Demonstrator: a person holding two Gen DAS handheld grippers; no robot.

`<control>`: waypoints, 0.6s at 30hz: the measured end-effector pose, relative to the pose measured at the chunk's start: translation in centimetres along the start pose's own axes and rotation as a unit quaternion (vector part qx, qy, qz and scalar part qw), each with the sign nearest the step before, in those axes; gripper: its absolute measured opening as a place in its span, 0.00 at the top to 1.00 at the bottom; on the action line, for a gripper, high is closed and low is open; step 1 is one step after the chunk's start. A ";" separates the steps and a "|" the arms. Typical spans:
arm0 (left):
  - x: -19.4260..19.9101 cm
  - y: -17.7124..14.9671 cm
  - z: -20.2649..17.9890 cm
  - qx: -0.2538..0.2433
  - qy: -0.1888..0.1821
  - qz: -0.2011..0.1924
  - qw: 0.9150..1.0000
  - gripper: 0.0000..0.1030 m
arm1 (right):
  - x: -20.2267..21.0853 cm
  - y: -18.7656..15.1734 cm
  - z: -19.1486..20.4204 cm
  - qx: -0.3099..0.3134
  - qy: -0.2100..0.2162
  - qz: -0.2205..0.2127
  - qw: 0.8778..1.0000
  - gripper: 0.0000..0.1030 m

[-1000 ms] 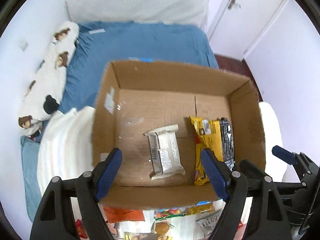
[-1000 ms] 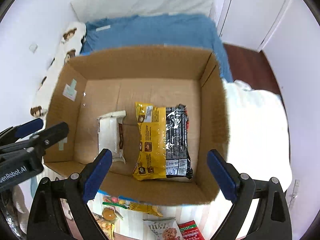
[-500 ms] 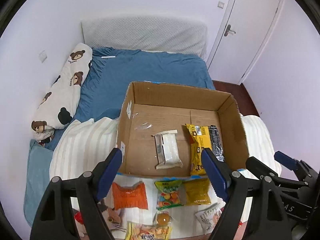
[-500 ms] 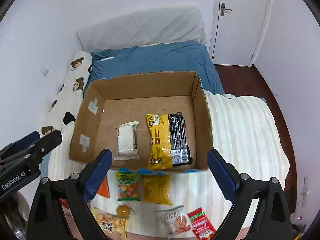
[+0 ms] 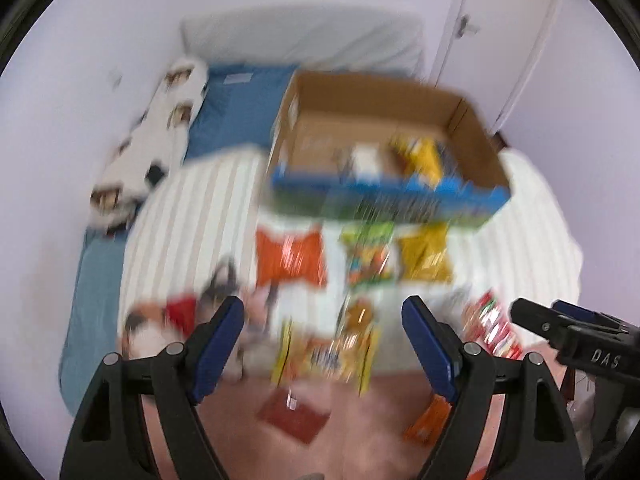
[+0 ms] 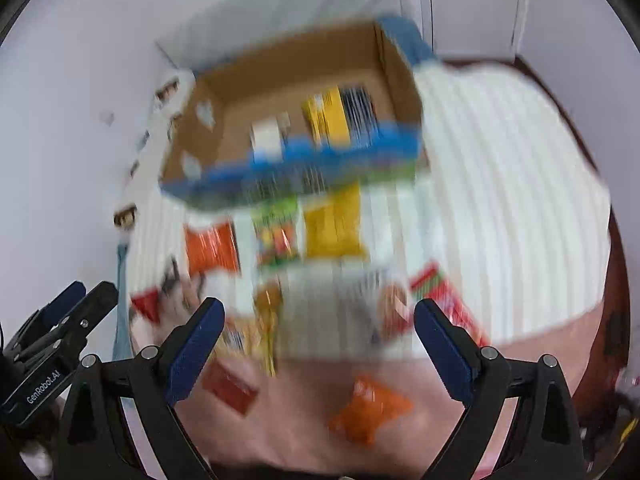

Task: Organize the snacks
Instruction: 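Grasp the brown packet with left gripper while right grasps orange packet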

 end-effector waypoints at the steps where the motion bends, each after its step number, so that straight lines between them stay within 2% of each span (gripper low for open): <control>1: -1.1 -1.9 0.4 0.017 -0.004 0.020 1.000 0.22 | -1.1 -1.4 -1.1 -0.009 -0.009 0.017 1.000 0.05; 3: -3.4 -5.5 1.1 0.054 -0.011 0.061 0.997 0.22 | -3.1 -4.0 -3.0 -0.028 -0.017 0.049 0.998 0.05; 5: -6.0 -9.4 1.7 0.098 -0.022 0.111 0.989 0.22 | -5.3 -6.8 -5.1 -0.060 -0.021 0.084 0.994 0.05; 6: -7.2 -11.2 1.9 0.120 -0.032 0.132 0.983 0.22 | -6.5 -8.3 -6.2 -0.080 -0.023 0.102 0.991 0.05; 9: -10.7 -16.3 1.9 0.190 -0.067 0.198 0.959 0.22 | -9.9 -11.8 -8.5 -0.132 -0.022 0.155 0.979 0.05; 12: -13.4 -19.2 1.7 0.264 -0.093 0.223 0.934 0.22 | -12.5 -14.0 -9.8 -0.169 -0.023 0.185 0.968 0.05; 16: -16.1 -20.2 0.6 0.305 -0.114 0.238 0.915 0.22 | -14.7 -15.5 -10.6 -0.200 -0.029 0.186 0.962 0.09; 17: -16.7 -20.3 0.2 0.311 -0.117 0.241 0.912 0.22 | -15.2 -15.8 -10.5 -0.203 -0.027 0.183 0.962 0.16; 18: -17.3 -20.3 -0.1 0.311 -0.113 0.242 0.912 0.22 | -15.5 -16.0 -10.4 -0.204 -0.026 0.183 0.961 0.19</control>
Point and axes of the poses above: each gripper's, at about its wrist camera, not at the fingertips, and x roughly against the way its jaws point, z to its left, y to its top, the point moved 10 cm from there along -x, roughly the way its jaws point, and after that the axes turned 14 degrees about -x, right-handed, at the moved point
